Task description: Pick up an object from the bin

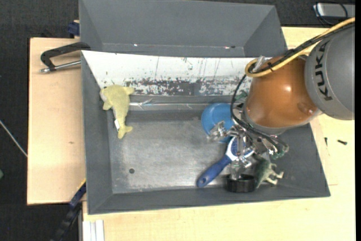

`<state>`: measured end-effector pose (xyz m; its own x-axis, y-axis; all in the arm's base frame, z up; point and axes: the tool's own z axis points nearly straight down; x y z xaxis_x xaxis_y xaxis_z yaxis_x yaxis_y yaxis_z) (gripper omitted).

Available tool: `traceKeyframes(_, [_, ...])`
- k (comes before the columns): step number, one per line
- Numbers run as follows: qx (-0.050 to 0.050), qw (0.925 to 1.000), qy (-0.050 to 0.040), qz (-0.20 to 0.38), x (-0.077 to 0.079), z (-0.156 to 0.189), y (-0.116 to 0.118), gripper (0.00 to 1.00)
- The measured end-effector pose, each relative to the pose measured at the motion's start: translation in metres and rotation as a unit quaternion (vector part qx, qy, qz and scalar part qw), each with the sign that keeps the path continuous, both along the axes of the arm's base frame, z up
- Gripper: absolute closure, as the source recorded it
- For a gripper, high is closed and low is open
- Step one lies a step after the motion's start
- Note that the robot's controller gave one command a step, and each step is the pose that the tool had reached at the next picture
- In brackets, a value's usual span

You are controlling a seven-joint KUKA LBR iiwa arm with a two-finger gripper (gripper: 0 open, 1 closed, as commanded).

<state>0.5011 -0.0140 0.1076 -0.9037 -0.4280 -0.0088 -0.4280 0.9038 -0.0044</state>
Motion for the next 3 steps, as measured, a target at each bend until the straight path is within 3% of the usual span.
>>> traceKeyframes(1, [-0.004, 0.9808, -0.0089, 0.195, 0.001, -0.027, -0.022, 0.0])
traceKeyframes(2, [-0.005, 0.9817, -0.0014, 0.19, -0.004, -0.029, -0.025, 1.0])
traceKeyframes(3, [-0.002, 0.9771, -0.0018, 0.213, 0.019, 0.127, -0.021, 1.0])
